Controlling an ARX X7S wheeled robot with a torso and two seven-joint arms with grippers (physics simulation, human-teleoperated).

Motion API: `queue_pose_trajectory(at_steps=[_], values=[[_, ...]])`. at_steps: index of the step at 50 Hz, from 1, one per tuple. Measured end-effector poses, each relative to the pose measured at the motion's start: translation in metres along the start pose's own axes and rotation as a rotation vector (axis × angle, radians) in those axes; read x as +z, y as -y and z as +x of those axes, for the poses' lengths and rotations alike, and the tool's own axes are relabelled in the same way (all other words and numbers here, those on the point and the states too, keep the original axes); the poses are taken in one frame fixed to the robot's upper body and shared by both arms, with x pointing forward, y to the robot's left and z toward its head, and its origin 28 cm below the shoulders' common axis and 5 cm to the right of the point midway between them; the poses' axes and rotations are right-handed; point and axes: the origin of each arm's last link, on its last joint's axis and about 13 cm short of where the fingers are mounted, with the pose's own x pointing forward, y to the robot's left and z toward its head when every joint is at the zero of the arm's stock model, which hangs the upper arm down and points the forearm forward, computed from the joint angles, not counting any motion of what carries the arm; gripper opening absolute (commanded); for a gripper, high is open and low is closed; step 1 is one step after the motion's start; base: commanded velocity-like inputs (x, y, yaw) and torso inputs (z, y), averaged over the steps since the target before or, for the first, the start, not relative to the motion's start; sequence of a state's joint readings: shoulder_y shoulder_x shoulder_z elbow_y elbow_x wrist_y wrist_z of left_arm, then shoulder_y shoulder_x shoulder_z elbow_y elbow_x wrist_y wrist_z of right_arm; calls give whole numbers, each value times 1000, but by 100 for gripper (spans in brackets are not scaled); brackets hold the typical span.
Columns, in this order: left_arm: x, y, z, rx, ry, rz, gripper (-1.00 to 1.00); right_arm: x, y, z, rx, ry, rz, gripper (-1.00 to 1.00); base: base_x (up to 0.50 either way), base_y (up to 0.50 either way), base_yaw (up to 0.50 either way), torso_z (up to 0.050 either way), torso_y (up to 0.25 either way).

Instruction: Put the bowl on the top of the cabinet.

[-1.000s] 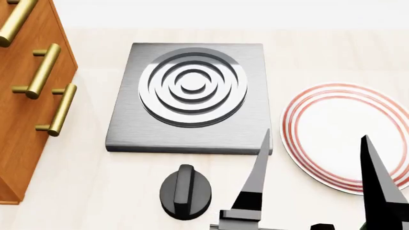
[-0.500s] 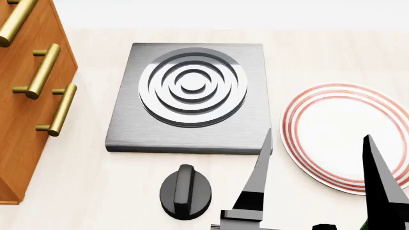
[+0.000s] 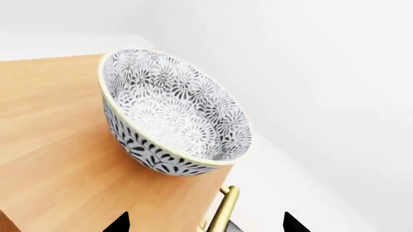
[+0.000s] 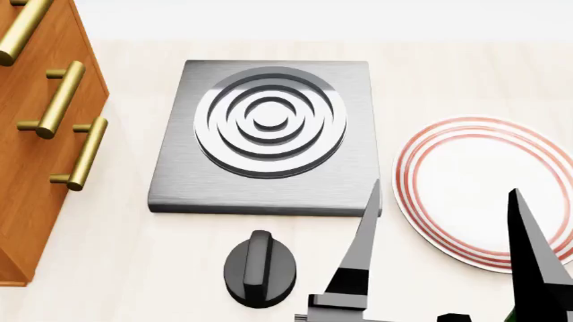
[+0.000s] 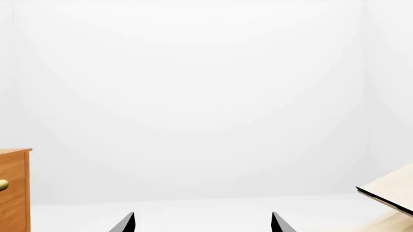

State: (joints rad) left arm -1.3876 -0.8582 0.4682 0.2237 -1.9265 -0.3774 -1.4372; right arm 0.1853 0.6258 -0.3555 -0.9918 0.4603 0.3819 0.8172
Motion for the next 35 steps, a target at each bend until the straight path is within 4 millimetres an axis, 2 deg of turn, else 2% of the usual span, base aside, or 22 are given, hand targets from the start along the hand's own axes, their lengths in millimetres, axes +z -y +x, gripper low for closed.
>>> queue_pose_trajectory(at_steps=[11,23,35], values=[[-16,-13,-19,-67,73,113,100,1,0,0,0,4,0,100,0,0,0,0,0],[-20,-23,-49,-140,304,277,100,3,0,0,0,8,0,100,0,0,0,0,0],[-29,-34,-69,-150,524,420,100,5,0,-1,-2,12,2,100,0,0,0,0,0]])
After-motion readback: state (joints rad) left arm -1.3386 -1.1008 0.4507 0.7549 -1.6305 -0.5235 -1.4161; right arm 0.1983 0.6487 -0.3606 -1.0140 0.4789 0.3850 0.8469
